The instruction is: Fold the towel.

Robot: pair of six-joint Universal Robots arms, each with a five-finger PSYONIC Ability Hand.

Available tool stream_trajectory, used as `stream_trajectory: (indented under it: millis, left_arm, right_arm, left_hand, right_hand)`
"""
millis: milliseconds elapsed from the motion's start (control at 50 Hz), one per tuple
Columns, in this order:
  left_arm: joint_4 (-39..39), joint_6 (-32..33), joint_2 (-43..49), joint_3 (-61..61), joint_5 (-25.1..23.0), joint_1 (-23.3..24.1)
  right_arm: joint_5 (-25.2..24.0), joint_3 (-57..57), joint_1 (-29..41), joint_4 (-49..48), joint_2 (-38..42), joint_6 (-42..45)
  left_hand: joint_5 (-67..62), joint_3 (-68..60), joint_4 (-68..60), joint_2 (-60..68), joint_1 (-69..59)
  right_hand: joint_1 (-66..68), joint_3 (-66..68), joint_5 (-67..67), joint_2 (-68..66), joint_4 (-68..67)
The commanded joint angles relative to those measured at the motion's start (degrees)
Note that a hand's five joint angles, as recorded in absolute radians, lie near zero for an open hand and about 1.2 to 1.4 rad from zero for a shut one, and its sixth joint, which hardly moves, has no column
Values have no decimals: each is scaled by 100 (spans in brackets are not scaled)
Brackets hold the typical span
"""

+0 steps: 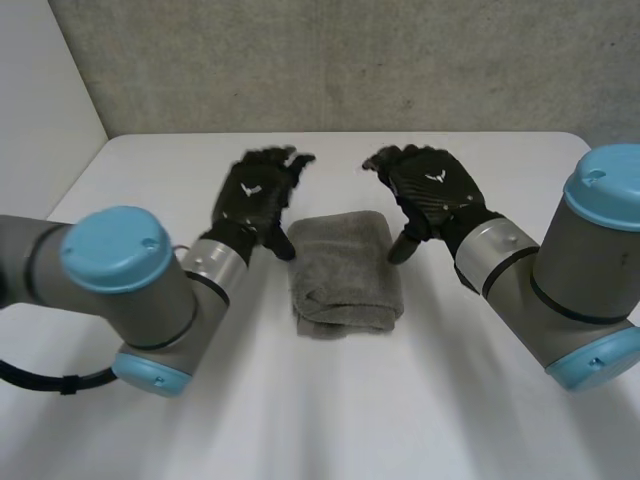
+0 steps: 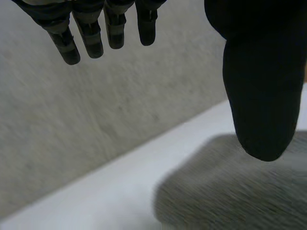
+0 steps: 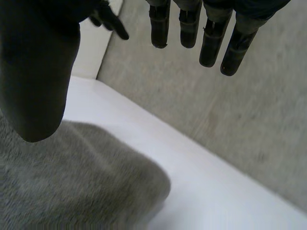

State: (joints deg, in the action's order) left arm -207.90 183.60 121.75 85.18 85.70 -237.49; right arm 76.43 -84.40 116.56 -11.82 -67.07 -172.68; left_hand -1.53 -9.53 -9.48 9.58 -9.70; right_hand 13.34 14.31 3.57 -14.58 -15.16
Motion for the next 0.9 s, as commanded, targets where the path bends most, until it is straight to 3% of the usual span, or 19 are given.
stream_trajectory:
  millis: [20, 120, 220, 420, 560, 720, 900]
  left_arm:
    - [750, -184, 778, -458, 26, 89]
    - [804, -193, 1069, -476, 26, 89]
    - [830, -185, 1035, -423, 26, 89]
    - [997, -193, -530, -388, 228, 27]
    - [1768, -193, -2241, -537, 605, -253]
    - [2814, -202, -2841, -932, 1019, -588]
    - [3537, -202, -2613, -1266, 1019, -737]
  right_arm:
    - [-49, 547, -46, 477, 1097, -371]
    - [3, 933, 24, 645, 1862, -371]
    - [134, 1162, 51, 829, 2023, -310]
    - [592, 1075, -19, 927, 238, -318]
    - [1416, 1207, -142, 1215, -1043, -284]
    - [1910, 1690, -397, 2209, -1264, -213]
    - [1875, 1813, -591, 2333, -1273, -204]
  left_hand:
    - [81, -119, -124, 114, -101]
    - [81, -119, -124, 114, -101]
    - [98, -102, -107, 97, -85]
    - [131, -68, -74, 63, -51]
    - [64, -135, -141, 130, -118]
    - [-238, -438, -444, 433, -421]
    - [-138, -338, -344, 333, -321]
  right_hand:
    - [-334, -431, -357, 458, 516]
    - [-334, -431, -357, 458, 516]
    - [-334, -431, -357, 458, 516]
    - [-334, -431, -357, 458, 516]
    - [-334, -431, -357, 458, 516]
    - [-334, -431, -357, 458, 516]
    - [-334, -431, -357, 458, 516]
